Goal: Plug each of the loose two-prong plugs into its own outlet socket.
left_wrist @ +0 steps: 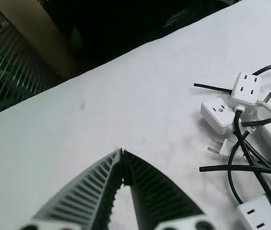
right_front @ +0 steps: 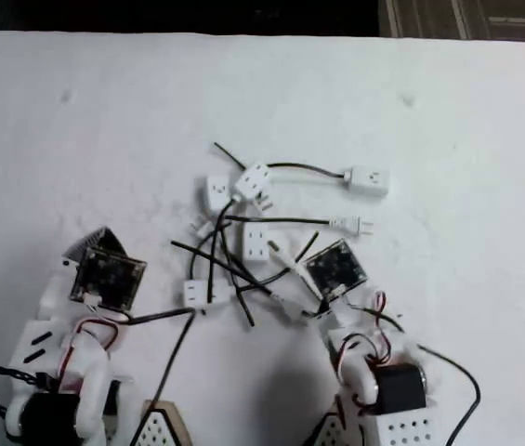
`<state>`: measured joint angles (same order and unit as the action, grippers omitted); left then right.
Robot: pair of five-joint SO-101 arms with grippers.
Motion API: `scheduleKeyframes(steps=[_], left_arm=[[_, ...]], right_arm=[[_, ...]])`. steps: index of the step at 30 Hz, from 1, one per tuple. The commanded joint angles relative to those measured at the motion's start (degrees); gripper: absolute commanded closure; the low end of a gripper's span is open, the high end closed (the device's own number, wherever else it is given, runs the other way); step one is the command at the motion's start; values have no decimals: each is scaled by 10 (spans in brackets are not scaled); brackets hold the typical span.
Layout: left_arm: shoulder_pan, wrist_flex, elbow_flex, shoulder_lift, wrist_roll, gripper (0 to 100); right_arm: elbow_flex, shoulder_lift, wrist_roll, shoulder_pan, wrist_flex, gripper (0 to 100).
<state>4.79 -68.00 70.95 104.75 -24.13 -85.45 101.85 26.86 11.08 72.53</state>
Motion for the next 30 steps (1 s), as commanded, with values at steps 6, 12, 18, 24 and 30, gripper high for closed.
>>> scheduleKeyframes(steps=[6, 12, 18, 24, 30], left_arm=[[-3, -10, -49, -4, -63, 895], [-1, -41, -76, -4, -61, 895], [1, -42, -78, -4, -15, 892], [2, -42, -61, -4, 26, 891], [24, -33, -26, -4, 34, 891]], right_arm=[[190, -15, 12, -13, 49, 955], [307, -226, 11, 11, 79, 926], [440, -502, 6, 45, 78, 925], [542, -691, 5, 86, 69, 921], [555, -771, 6, 97, 19, 921]])
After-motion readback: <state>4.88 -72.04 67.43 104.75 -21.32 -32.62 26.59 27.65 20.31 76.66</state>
